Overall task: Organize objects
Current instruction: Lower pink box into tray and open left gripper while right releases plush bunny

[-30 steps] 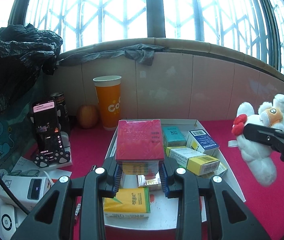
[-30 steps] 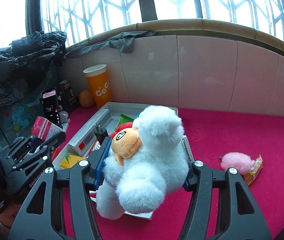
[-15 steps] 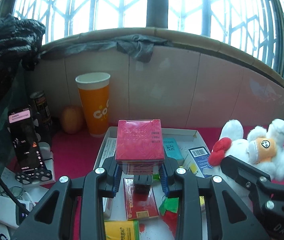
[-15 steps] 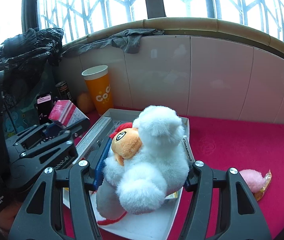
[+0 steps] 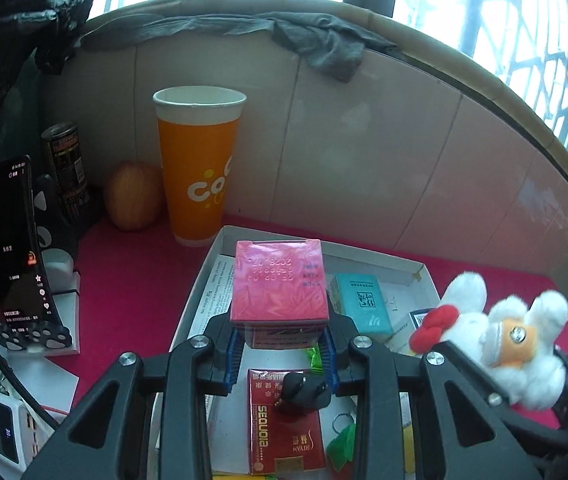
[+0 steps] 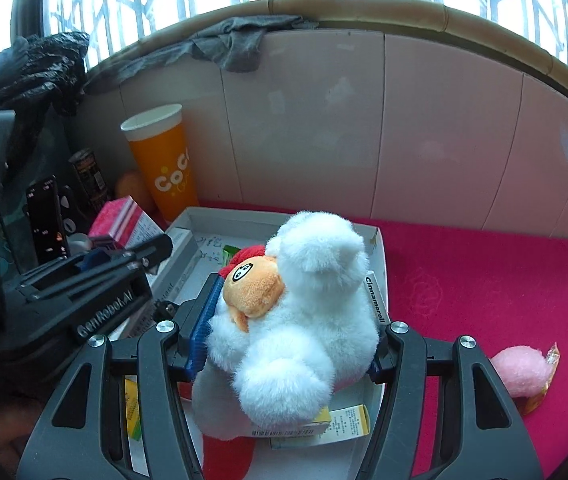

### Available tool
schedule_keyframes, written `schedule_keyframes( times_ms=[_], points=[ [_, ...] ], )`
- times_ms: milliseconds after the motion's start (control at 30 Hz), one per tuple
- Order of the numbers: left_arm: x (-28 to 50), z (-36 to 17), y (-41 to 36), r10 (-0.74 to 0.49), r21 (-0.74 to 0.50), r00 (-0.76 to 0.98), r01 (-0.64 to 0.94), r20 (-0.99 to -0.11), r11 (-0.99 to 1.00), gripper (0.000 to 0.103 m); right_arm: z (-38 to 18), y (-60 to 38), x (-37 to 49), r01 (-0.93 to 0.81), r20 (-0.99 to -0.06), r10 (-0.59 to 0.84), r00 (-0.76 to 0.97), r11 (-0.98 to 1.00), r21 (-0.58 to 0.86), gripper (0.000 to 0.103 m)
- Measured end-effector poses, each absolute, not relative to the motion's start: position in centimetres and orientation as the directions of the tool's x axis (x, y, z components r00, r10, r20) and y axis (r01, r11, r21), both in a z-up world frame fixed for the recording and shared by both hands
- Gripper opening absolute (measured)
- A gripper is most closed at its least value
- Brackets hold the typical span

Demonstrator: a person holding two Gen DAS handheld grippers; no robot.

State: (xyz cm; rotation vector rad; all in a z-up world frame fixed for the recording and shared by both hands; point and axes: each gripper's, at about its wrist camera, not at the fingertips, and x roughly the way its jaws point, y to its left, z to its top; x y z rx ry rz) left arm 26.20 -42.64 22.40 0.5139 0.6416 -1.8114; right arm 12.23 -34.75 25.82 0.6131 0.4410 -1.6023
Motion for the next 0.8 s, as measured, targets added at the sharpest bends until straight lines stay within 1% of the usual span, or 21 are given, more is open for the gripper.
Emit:
schedule_keyframes(
  times_ms=[67,100,133,167,200,233,267,300,433,567,600,633,667,800],
  points=[
    [26.3,22.5,-42.8,-0.716,-0.185,-0.316,0.948,-0.622,-0.257,0.035,25.3,-35.1,12.3,0.990,-0.627,-0.778,-0.053,-0.123,0.069,0.061],
    [26.2,22.6,-42.8,-0.717,-0.190,-0.321,0.947,-0.619,-0.260,0.044,25.1,-35.2,12.4,0.991,-0.629,-0.776,-0.049,-0.116,0.066,0.062],
    [26.2,22.7,-42.8,-0.718,-0.195,-0.329,0.944,-0.614,-0.266,0.058,24.9,-35.2,12.6,0.992,-0.630,-0.775,-0.046,-0.107,0.060,0.063],
    [26.2,22.9,-42.7,-0.720,-0.197,-0.334,0.942,-0.609,-0.271,0.068,24.8,-35.1,12.7,0.993,-0.629,-0.776,-0.044,-0.100,0.055,0.064],
    [26.2,23.1,-42.6,-0.727,-0.197,-0.334,0.942,-0.600,-0.271,0.088,24.7,-35.0,12.8,0.994,-0.625,-0.780,-0.040,-0.094,0.053,0.065],
    [26.2,23.3,-42.4,-0.739,-0.195,-0.332,0.943,-0.587,-0.269,0.093,24.8,-34.7,12.9,0.995,-0.616,-0.787,-0.043,-0.090,0.046,0.069],
    [26.1,23.5,-42.1,-0.748,-0.190,-0.326,0.945,-0.577,-0.265,0.096,24.9,-34.4,13.0,0.995,-0.606,-0.794,-0.047,-0.088,0.039,0.080],
    [26.2,23.8,-41.9,-0.761,-0.184,-0.315,0.949,-0.567,-0.256,0.103,25.0,-34.0,13.0,0.996,-0.594,-0.803,-0.051,-0.088,0.033,0.084],
    [26.4,24.8,-40.7,-0.792,-0.190,-0.304,0.953,-0.529,-0.238,0.103,25.5,-32.2,13.2,0.996,-0.557,-0.828,-0.063,-0.088,0.017,0.085],
    [26.1,25.5,-39.6,-0.796,-0.209,-0.321,0.946,-0.513,-0.247,0.103,25.6,-30.6,13.0,0.996,-0.539,-0.839,-0.073,-0.089,0.004,0.086],
    [26.0,25.7,-39.3,-0.797,-0.210,-0.323,0.946,-0.511,-0.249,0.103,25.7,-30.3,12.9,0.996,-0.538,-0.840,-0.072,-0.089,0.006,0.089],
    [25.9,25.8,-39.0,-0.799,-0.208,-0.322,0.946,-0.508,-0.249,0.103,25.7,-30.0,12.8,0.996,-0.537,-0.840,-0.073,-0.091,0.007,0.098],
    [25.8,26.0,-38.6,-0.802,-0.207,-0.322,0.946,-0.504,-0.250,0.103,25.7,-29.7,12.7,0.996,-0.535,-0.842,-0.075,-0.094,0.008,0.103],
    [25.5,26.5,-37.0,-0.812,-0.199,-0.324,0.945,-0.486,-0.259,0.103,25.7,-28.1,12.1,0.995,-0.516,-0.853,-0.076,-0.101,0.021,0.103]
  ],
)
